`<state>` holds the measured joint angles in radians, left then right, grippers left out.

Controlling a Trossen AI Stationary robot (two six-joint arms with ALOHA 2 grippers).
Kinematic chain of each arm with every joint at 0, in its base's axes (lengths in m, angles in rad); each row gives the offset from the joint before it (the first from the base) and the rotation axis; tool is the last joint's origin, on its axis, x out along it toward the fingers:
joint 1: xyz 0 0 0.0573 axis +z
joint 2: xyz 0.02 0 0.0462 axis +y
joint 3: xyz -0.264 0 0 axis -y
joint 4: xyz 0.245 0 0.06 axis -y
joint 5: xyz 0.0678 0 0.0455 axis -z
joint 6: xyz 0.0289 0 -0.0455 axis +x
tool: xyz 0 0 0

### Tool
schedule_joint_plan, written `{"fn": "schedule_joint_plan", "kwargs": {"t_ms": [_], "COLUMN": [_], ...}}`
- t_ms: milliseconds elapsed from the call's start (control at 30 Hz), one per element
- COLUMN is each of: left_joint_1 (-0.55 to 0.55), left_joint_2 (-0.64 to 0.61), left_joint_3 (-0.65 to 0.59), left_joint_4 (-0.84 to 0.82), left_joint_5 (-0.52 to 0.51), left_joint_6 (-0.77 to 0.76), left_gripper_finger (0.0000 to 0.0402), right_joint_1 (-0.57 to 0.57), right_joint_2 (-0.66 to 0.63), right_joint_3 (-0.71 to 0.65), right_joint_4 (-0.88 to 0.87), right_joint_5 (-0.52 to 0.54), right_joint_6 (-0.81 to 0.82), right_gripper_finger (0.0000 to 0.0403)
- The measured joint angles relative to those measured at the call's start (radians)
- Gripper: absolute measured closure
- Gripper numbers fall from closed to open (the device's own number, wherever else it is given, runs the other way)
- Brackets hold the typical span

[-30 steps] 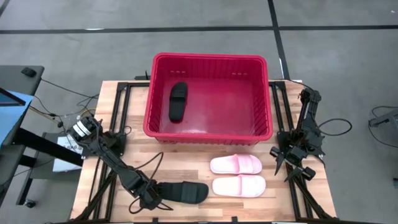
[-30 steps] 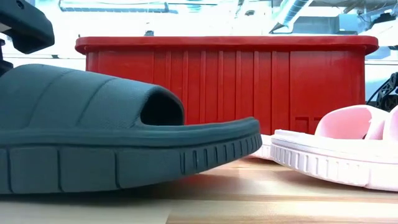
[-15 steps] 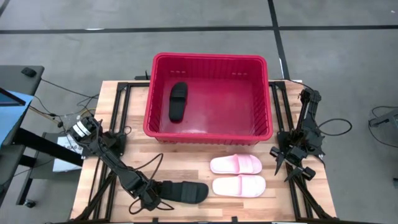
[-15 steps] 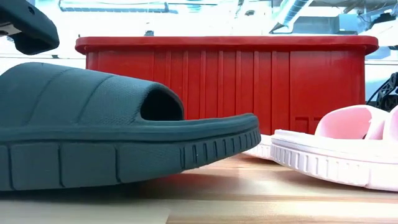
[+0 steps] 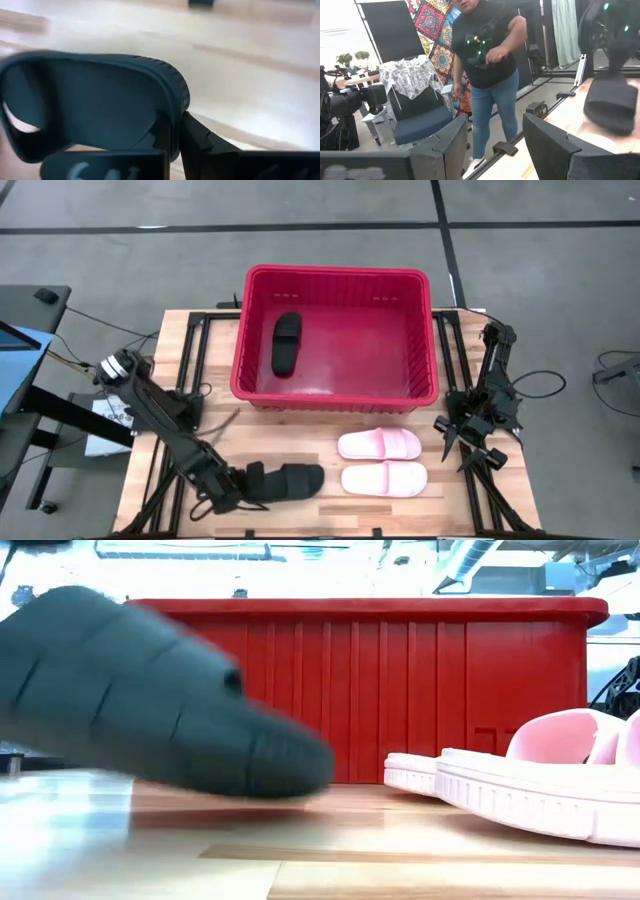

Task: Pick and place slides into bin
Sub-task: Put the black slipper into the red bin

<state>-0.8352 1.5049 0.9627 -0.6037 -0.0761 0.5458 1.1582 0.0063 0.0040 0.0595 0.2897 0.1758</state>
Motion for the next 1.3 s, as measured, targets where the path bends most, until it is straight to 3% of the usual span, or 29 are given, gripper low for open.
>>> {"fn": "schedule_joint_plan", "kwargs": {"t_ms": [200, 433, 833, 967, 1300], "left_joint_1": [-0.031, -0.070, -0.095, -0.046, 0.203], "left_joint_2": [-0.202, -0.367, -0.425, -0.425, -0.404], "left_joint_3": [0.005, 0.099, 0.318, 0.349, 0.358], "left_joint_4": [0.016, 0.027, 0.035, 0.041, 0.163], "left_joint_5": [0.000, -0.016, -0.247, -0.302, -0.307], "left_joint_6": [-0.101, -0.174, -0.178, -0.176, -0.163], "left_gripper_finger": [0.0401, 0.0401, 0.0401, 0.0401, 0.0401], "right_joint_1": [0.000, 0.000, 0.000, 0.000, 0.000], "right_joint_2": [0.000, 0.000, 0.000, 0.000, 0.000], "right_joint_3": [0.000, 0.000, 0.000, 0.000, 0.000], "right_joint_4": [0.000, 0.000, 0.000, 0.000, 0.000], "right_joint_5": [0.000, 0.000, 0.000, 0.000, 0.000], "right_joint_6": [0.000, 0.000, 0.000, 0.000, 0.000], "right_gripper_finger": [0.0221, 0.0221, 0.0221, 0.0221, 0.0221]}}
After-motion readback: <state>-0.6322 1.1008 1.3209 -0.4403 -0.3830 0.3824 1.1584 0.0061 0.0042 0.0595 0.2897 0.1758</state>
